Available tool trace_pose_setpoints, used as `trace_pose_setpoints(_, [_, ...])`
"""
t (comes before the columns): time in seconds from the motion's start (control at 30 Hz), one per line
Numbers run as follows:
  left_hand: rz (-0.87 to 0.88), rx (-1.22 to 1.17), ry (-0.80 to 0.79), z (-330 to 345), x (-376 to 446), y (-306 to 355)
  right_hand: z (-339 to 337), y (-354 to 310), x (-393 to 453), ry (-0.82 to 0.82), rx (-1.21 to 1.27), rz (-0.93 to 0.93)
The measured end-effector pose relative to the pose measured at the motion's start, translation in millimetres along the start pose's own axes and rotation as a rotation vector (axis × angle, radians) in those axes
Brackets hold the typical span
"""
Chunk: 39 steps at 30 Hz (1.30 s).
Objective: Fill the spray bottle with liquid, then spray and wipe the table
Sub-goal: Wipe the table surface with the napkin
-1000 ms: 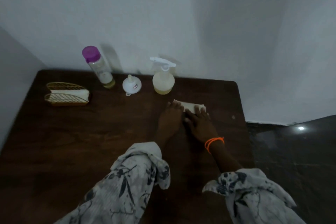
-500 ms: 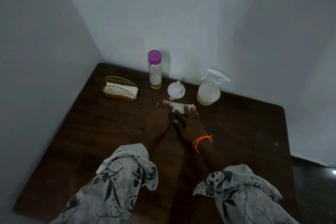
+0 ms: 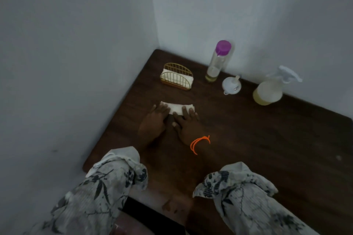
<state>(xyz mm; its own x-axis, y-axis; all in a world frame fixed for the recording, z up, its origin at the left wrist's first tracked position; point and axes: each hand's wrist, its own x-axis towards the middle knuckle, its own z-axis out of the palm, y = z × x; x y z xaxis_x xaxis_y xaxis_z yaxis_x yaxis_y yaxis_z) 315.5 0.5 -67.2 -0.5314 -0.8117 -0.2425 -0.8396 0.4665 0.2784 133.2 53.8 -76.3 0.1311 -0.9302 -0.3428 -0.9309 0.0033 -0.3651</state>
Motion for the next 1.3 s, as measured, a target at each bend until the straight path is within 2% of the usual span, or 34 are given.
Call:
trace_pose_setpoints(0.2, [-0.051, -0.133, 0.06, -5.6, -83.1, -33.9, 30.0, -58.7, -22.9, -0.058, -0.035, -0.11])
trace_pose_setpoints(0.3, [-0.082, -0.183, 0.012, -7.0, -126.0, -33.2, 47.1, -73.8, -43.5, -0.077, -0.063, -0.159])
trace_pose_setpoints(0.5, [-0.018, -0.105, 0.07, 6.7, -198.9, 12.6, 78.5, -67.1, -112.6, -0.076, -0.052, -0.248])
trace_pose_setpoints(0.63, [0.02, -0.053, 0.019, 34.0, -226.2, 49.7, 92.8, -42.2, -168.6, -0.074, -0.052, -0.237])
trace_pose_setpoints(0.93, [0.215, -0.008, -0.162, 78.1, -241.9, 144.8, 103.3, 33.3, -295.0, -0.053, -0.057, -0.036])
trace_pose_setpoints(1.2, [0.554, 0.294, -0.332, 107.0, -221.0, 227.6, 114.7, 81.6, -391.0, -0.021, 0.081, 0.268])
trace_pose_setpoints(1.3, [0.609, 0.366, -0.344, 115.0, -200.1, 258.4, 110.3, 96.8, -411.1, 0.012, 0.123, 0.395])
